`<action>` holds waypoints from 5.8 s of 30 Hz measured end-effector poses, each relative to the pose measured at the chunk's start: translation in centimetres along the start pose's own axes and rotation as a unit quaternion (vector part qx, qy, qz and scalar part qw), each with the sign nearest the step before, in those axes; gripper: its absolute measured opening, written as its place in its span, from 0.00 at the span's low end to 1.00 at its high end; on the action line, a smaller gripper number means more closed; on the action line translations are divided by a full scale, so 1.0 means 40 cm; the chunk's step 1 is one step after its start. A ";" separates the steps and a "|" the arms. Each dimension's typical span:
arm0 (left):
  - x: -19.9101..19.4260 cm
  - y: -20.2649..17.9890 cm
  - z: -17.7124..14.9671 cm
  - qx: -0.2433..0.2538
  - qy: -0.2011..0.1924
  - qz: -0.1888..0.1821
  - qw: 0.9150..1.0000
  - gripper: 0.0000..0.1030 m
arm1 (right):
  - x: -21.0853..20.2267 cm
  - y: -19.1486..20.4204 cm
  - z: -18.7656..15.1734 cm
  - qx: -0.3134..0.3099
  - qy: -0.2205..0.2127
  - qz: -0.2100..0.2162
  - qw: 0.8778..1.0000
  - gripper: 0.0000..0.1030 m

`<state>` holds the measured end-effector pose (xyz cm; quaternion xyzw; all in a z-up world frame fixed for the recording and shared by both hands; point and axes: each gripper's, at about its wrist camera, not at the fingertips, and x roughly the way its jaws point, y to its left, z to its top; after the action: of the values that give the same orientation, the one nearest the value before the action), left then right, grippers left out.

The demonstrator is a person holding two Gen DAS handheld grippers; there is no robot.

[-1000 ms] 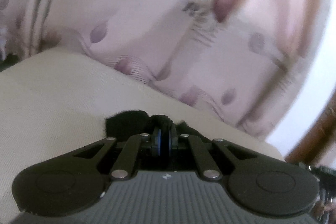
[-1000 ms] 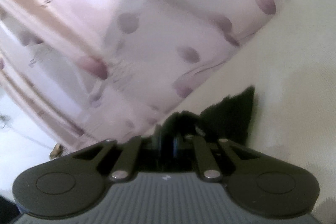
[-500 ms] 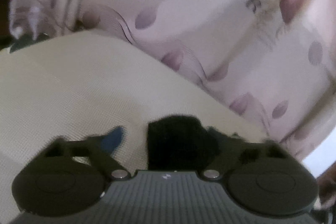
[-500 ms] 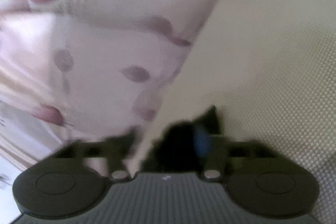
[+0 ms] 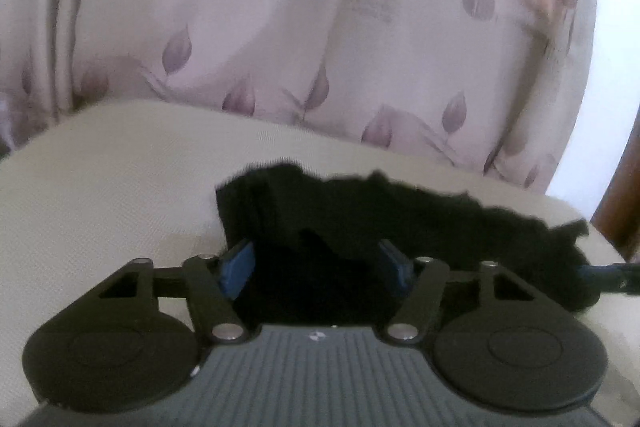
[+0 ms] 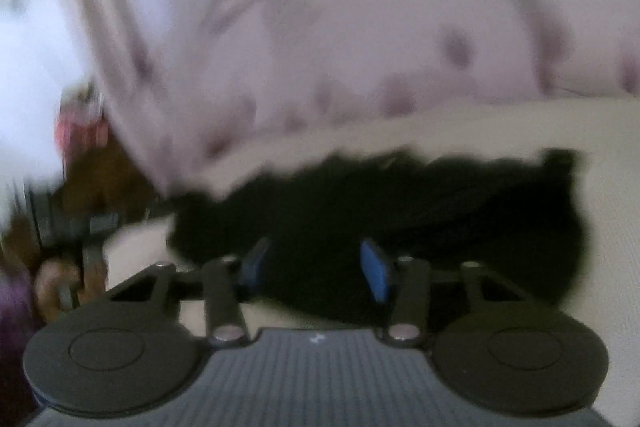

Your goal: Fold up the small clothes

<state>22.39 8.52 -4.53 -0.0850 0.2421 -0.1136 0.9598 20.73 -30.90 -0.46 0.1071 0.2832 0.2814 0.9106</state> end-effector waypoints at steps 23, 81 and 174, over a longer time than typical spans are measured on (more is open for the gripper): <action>-0.021 -0.069 -0.038 0.081 0.009 -0.071 0.994 0.81 | 0.073 -0.078 0.151 0.078 -0.115 -0.006 0.990 0.46; -0.075 -0.021 -0.002 0.025 -0.055 0.029 0.998 0.90 | -0.217 -0.203 -0.168 0.171 -0.162 -0.115 0.965 0.89; 0.060 0.015 -0.064 -0.004 0.046 0.150 0.988 0.99 | 0.216 -0.125 -0.055 -0.020 0.020 -0.281 0.959 1.00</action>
<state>23.30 8.18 -7.95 -0.0463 0.2965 0.0289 0.9535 27.59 -29.97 -7.97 -0.0004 0.3142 0.0218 0.9491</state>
